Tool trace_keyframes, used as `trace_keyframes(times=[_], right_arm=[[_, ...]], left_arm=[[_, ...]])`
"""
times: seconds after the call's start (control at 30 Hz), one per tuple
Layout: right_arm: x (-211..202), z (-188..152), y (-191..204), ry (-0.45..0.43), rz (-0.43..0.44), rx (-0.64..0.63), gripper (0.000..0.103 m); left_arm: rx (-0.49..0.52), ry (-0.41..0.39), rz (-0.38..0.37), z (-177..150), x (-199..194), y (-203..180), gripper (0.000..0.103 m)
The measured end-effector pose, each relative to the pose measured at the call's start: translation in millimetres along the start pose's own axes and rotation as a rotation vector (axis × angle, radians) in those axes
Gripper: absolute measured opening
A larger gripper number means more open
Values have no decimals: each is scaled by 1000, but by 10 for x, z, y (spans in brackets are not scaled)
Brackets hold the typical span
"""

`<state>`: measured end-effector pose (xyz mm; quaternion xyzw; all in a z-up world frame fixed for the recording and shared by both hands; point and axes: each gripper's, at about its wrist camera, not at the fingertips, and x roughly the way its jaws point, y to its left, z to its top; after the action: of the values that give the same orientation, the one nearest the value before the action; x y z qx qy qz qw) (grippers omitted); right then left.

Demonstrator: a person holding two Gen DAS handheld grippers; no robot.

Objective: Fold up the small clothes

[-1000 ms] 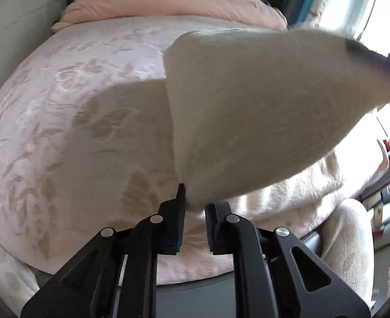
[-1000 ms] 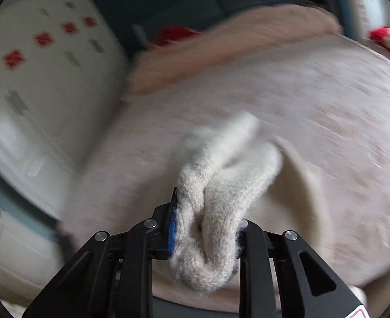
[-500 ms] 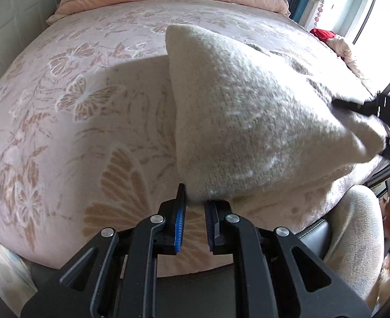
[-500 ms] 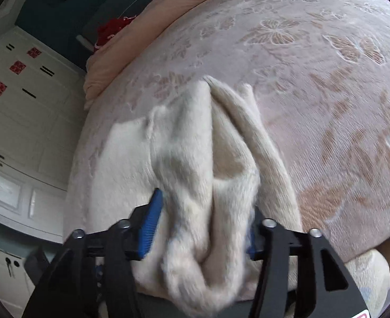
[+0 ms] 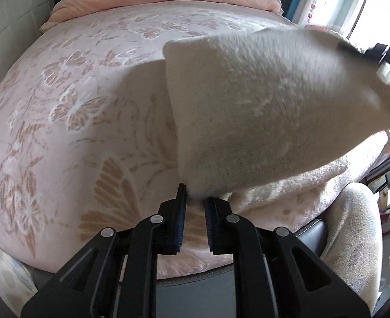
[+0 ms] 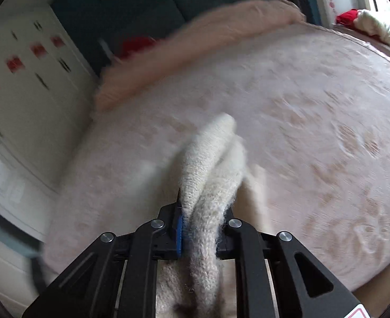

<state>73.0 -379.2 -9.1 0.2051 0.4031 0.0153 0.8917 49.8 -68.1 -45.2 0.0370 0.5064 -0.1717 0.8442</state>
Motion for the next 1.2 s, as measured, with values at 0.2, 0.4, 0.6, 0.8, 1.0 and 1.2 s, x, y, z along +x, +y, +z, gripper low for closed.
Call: trace_keyframes(times=[0.2,0.4,0.6,0.8,1.0,1.2], right_arm=[[235,-214,-467,97,14,167,28],[-452,-206,-75,-18,-5,-31,26],[134,-740,-52,205,-95,-124,0],[-187,-550,-111,149,29,23,1],[290,-688,-52,276,-73,-72,2],[3,-195,687,192,116,-152,3]], left_arm=[[-5,1,-52,-5,-188,-36,14],[-64,-117,-211,136,-879,-75,14],[-66,24,-182,361,-161,-348,15],[-45,64,-111,273,69,-421,14],[-61,78,-117,246,50,-442,14],[-84,11,-112,160,-415,-255,25]])
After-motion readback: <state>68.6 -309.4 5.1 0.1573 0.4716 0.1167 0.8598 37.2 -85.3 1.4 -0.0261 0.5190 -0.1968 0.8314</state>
